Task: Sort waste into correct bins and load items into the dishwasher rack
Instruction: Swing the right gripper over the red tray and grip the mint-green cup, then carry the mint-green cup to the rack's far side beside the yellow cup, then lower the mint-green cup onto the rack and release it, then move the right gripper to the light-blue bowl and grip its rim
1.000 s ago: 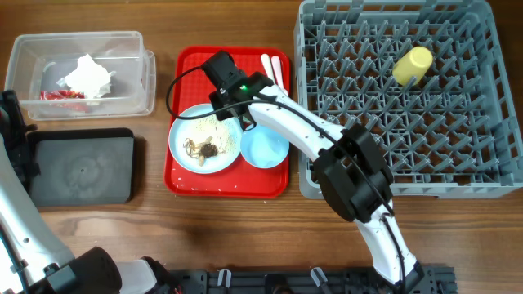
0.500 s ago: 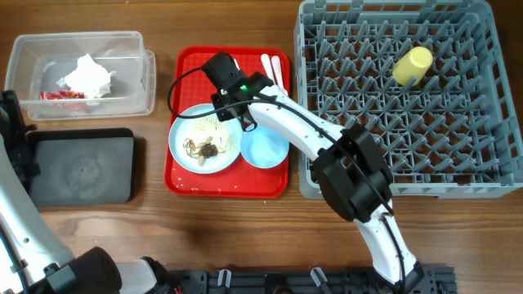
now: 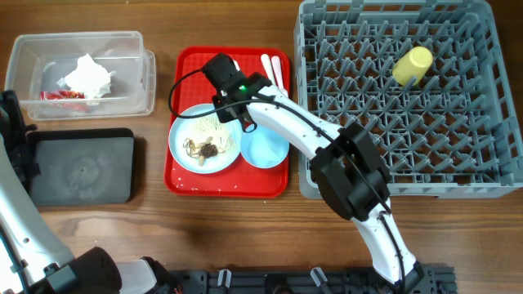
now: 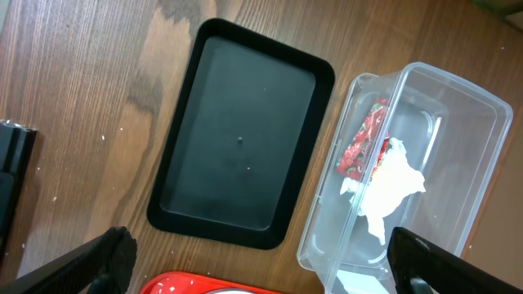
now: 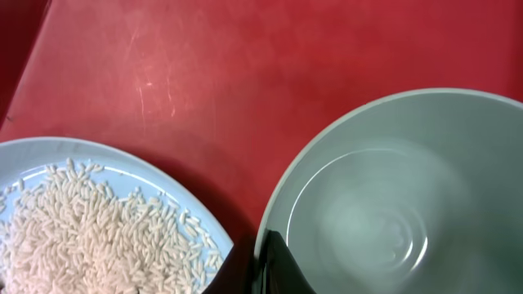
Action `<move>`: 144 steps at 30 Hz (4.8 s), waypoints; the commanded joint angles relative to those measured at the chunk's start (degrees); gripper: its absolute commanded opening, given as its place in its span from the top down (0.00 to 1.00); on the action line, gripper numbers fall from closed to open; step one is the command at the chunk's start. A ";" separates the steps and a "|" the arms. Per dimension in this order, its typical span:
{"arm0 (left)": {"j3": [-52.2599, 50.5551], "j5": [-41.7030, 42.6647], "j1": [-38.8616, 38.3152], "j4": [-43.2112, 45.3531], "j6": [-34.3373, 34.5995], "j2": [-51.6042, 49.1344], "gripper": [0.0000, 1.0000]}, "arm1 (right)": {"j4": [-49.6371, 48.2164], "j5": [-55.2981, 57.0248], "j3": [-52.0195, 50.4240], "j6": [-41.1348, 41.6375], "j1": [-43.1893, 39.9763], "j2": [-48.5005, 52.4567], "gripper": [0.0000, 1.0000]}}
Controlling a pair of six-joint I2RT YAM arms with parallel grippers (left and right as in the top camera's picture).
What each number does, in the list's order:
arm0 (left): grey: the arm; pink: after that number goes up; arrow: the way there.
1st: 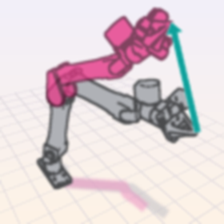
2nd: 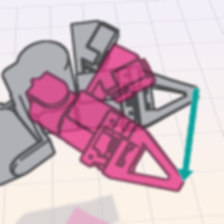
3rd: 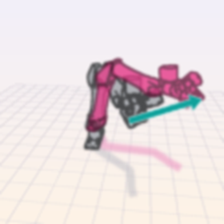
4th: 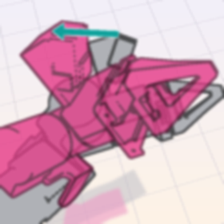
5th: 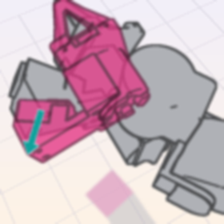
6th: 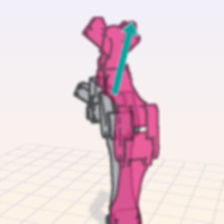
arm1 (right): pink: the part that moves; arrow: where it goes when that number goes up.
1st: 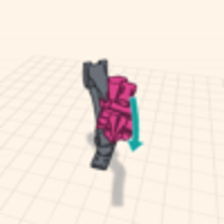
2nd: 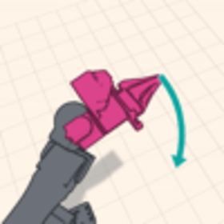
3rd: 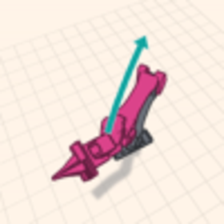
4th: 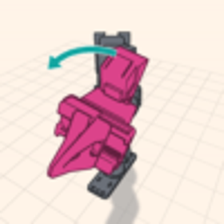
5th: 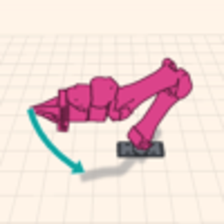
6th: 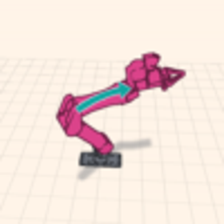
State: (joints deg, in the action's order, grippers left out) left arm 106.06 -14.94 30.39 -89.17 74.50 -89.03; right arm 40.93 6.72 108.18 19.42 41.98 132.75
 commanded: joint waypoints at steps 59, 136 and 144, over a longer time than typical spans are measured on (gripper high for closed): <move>-0.11 -0.31 0.26 -0.09 0.98 -0.24 0.00 | -2.27 -71.82 1.95 11.43 -49.18 -2.71 0.96; -0.11 -0.33 0.26 -0.09 0.96 -0.24 0.00 | 11.80 -40.79 3.74 -10.78 -33.90 -24.72 0.89; -0.11 -0.31 0.26 -0.07 0.98 -0.24 0.00 | 12.81 -30.97 2.05 -12.20 -17.18 -23.32 0.17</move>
State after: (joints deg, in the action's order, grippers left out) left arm 106.06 -14.94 30.39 -89.17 74.50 -89.03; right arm 52.73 -28.08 111.63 10.07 17.30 107.66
